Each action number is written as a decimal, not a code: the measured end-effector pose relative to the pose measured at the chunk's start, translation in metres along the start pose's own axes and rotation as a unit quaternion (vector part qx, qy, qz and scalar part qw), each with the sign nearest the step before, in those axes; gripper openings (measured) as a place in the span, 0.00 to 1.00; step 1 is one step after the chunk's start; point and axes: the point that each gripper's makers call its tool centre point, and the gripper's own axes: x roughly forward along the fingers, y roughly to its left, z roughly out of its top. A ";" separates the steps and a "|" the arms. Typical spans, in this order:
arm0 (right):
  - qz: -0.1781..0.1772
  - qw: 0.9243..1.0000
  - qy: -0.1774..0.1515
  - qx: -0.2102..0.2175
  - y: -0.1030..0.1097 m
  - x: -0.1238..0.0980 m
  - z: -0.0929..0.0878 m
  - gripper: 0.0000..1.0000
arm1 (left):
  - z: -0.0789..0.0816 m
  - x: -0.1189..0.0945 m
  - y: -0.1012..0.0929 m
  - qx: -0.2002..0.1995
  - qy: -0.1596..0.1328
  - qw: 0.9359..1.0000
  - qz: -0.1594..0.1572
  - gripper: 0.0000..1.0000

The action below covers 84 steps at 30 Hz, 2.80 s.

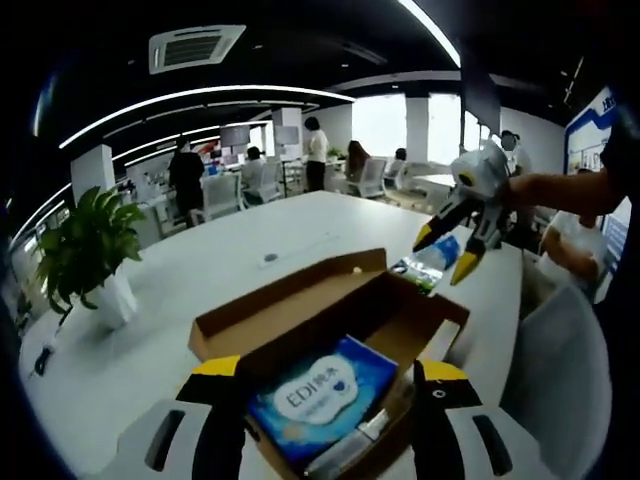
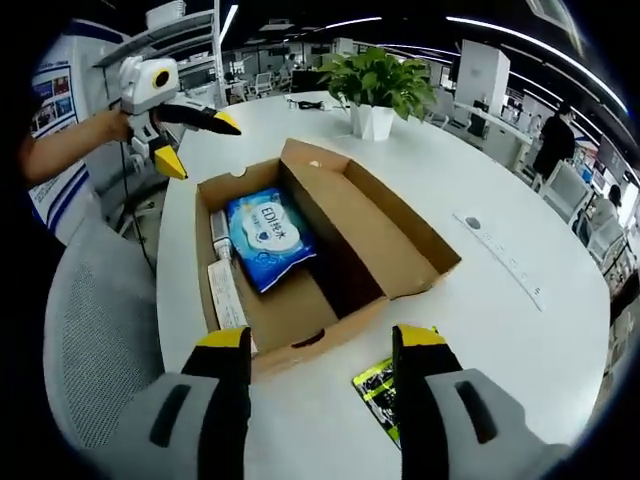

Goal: Operate the shoe box by opening the lid, removing the specified soft item, and placing it in the target area until the item is outside and the box remains undamaged.

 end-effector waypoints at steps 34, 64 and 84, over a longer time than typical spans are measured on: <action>0.026 0.999 0.017 0.020 0.020 0.109 0.025 0.25 | -0.053 -0.036 0.028 -0.019 0.008 0.999 0.033 0.92; 0.042 0.991 0.079 0.095 0.047 0.151 0.015 0.07 | -0.054 -0.038 0.019 -0.027 0.007 0.998 0.048 0.73; -0.006 0.988 0.081 0.131 0.030 0.133 0.007 0.00 | -0.051 -0.025 0.007 -0.035 0.027 0.998 0.038 0.60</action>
